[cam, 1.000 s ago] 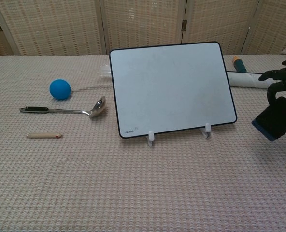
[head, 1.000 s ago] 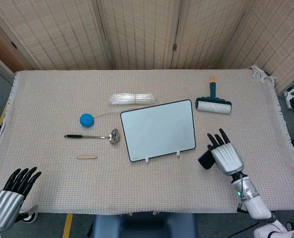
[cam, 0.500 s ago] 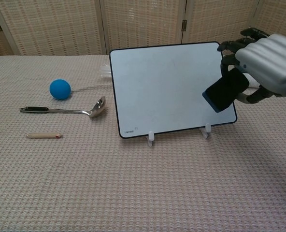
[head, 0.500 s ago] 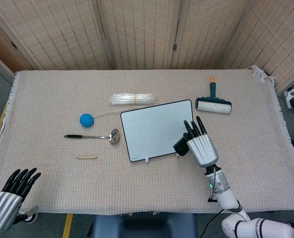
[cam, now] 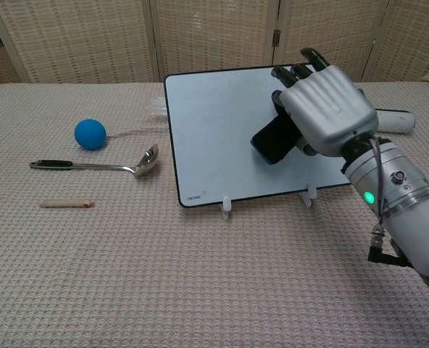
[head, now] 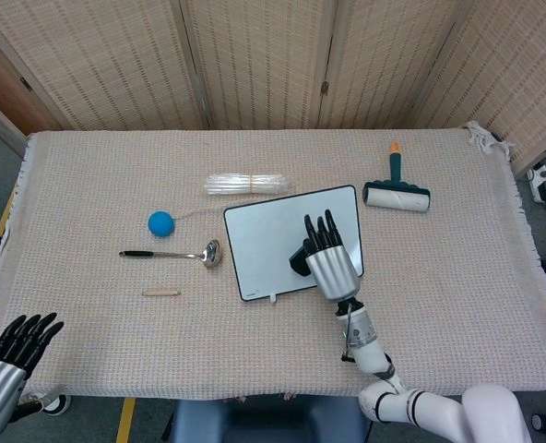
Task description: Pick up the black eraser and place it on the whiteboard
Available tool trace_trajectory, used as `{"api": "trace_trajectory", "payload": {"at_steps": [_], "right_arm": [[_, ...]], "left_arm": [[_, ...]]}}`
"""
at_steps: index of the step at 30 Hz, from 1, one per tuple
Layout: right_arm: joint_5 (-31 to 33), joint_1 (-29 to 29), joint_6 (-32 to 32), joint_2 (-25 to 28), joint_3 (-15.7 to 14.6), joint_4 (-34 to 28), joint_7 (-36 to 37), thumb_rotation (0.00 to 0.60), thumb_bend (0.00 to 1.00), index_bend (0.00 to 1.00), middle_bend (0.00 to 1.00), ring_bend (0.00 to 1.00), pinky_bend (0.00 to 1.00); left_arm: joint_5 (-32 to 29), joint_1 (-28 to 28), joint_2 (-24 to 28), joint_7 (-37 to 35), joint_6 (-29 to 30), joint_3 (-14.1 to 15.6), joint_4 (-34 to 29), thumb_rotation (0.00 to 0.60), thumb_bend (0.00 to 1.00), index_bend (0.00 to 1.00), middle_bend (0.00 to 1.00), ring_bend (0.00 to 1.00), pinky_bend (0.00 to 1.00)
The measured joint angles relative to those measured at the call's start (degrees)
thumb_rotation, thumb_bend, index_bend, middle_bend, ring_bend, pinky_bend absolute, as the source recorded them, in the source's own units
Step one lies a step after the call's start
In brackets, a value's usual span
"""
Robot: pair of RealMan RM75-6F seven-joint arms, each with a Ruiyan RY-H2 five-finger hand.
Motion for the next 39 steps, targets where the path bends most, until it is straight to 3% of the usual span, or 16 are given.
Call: {"api": "trace_trajectory", "payload": {"at_steps": [10, 16, 22, 27, 31, 34, 39], "right_arm": [[1.86, 1.54, -0.59, -2.68, 1.52, 3.62, -0.55, 0.6, 0.31, 0.35, 0.08, 0.13, 0.0], [2.8, 1.08, -1.24, -1.96, 1.3, 2.12, -1.37, 0.6, 0.31, 0.05, 0.01, 0.09, 0.0], [2.36, -0.61, -0.7, 1.3, -0.4, -3.62, -1.57, 0.6, 0.31, 0.0, 0.0, 0.07, 0.0], [1.39, -3.59, 1.14, 6.82, -2.75, -13.37, -1.44, 0.6, 0.31, 0.0, 0.0, 0.05, 0.0], [1.23, -7.49, 3.14, 13.61, -5.63, -25.35, -1.06, 0.6, 0.31, 0.0, 0.0, 0.0, 0.0], [1.29, -11.58, 5.14, 21.32, -9.19, -36.73, -0.53, 0.6, 0.31, 0.0, 0.0, 0.0, 0.0], [-1.53, -20.65, 10.37, 38.63, -19.25, -51.14, 5.42, 0.6, 0.31, 0.0, 0.0, 0.0, 0.0]], "left_arm": [[-0.38, -0.12, -0.12, 0.55, -0.73, -0.16, -0.09, 0.6, 0.2, 0.03, 0.09, 0.06, 0.07], [-0.3, 0.1, -0.19, 1.15, -0.59, -0.16, -0.25, 0.6, 0.2, 0.03, 0.09, 0.06, 0.07], [-0.34, 0.25, -0.37, 1.71, -0.54, -0.24, -0.28, 0.6, 0.2, 0.03, 0.09, 0.06, 0.07], [-0.83, 0.18, -0.66, 2.61, -1.1, -0.49, -0.32, 0.6, 0.2, 0.03, 0.09, 0.06, 0.07], [-1.19, 0.19, -1.05, 3.85, -1.52, -0.69, -0.49, 0.6, 0.2, 0.03, 0.09, 0.06, 0.07], [-1.37, 0.18, -1.44, 4.94, -1.92, -0.82, -0.74, 0.6, 0.2, 0.03, 0.09, 0.06, 0.07], [-1.2, 0.26, -2.14, 7.34, -2.52, -0.78, -0.93, 0.6, 0.2, 0.03, 0.09, 0.06, 0.07]]}}
